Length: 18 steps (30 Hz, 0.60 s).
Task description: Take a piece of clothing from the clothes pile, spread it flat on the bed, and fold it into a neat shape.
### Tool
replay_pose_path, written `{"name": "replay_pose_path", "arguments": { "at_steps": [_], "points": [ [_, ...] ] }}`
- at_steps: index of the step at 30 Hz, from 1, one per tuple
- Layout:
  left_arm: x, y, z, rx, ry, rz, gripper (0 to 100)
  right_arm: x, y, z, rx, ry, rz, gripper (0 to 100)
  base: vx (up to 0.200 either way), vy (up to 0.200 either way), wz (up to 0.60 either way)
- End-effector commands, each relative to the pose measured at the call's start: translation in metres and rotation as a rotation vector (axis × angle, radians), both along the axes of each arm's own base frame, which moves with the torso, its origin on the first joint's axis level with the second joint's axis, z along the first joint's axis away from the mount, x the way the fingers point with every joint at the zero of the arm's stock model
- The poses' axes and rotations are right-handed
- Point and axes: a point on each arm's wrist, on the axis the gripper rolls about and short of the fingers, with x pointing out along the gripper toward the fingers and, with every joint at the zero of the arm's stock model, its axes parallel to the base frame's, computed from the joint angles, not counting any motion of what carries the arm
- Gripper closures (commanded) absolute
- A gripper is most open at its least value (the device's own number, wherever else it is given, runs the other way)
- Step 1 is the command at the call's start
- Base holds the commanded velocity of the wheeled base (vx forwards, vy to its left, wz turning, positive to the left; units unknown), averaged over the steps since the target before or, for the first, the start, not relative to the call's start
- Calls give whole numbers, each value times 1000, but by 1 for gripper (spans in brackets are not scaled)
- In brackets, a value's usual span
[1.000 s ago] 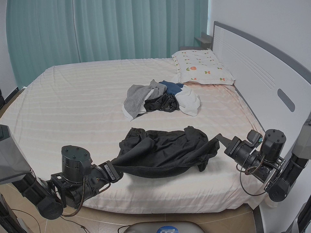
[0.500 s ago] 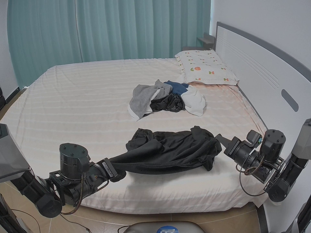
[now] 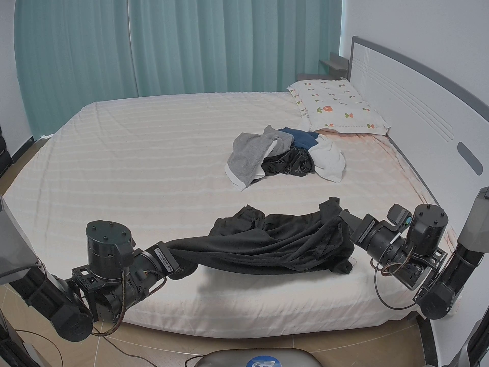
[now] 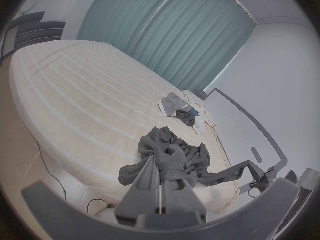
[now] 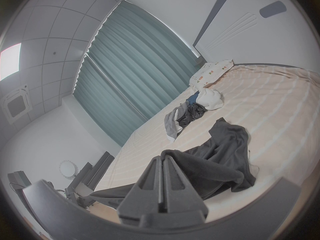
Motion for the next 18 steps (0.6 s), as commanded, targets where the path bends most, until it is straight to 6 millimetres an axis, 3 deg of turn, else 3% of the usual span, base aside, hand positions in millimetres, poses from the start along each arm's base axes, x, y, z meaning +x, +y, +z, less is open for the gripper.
{"name": "replay_pose_path", "arguments": {
  "at_steps": [1, 18],
  "points": [
    [-1, 0, 3, -5, -12, 3, 100, 0, 2, 3, -5, -20, -2, 100, 0, 200, 0],
    [-3, 1, 8, -11, -25, 1, 100, 0, 2, 3, -10, -22, -11, 100, 0, 200, 0]
  ]
}}
